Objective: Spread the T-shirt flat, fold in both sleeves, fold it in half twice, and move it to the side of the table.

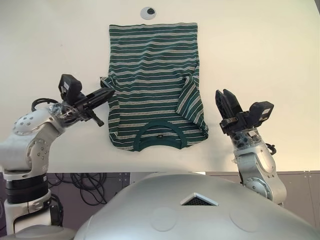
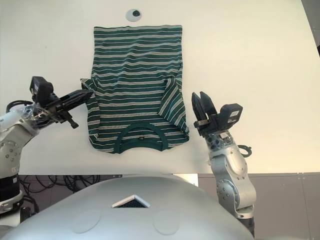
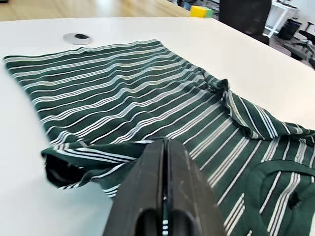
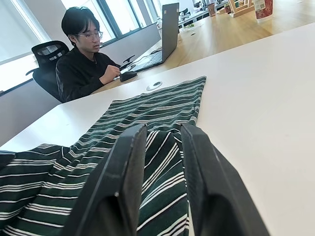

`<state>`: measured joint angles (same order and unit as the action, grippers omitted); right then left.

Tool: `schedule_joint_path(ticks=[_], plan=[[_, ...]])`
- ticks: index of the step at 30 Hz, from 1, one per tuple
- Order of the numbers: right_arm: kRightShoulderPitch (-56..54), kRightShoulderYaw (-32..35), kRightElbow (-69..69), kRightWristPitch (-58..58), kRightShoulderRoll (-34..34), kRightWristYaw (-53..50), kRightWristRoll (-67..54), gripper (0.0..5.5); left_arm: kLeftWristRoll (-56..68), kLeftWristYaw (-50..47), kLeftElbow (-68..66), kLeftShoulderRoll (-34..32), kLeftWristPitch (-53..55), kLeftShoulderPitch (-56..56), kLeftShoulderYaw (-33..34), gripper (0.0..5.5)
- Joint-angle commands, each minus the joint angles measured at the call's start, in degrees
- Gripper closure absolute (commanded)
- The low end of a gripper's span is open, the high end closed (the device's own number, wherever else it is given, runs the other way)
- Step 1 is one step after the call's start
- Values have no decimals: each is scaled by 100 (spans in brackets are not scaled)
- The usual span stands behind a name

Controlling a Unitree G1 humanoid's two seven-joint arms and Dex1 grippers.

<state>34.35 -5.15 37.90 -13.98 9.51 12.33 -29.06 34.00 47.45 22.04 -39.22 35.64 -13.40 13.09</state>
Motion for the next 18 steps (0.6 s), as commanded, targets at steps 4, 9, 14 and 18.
schedule_joint_path(ticks=[4, 9, 14, 18], plan=[[-17, -36, -48, -38, -10, 16, 47, 425, -876, 543, -207, -417, -705, 222, -968, 546], [-12, -67, -55, -75, 29, 34, 74, 425, -1382, 658, -503, -567, -1039, 189, -1320, 546], [-185, 3, -115, -201, 151, 139, 25, 425, -2038, 631, -737, -692, -1684, -102, -1595, 546], [-343, 75, -182, -341, 223, 261, -13, 425, -1995, 601, -559, -481, -1782, -166, -1723, 546]])
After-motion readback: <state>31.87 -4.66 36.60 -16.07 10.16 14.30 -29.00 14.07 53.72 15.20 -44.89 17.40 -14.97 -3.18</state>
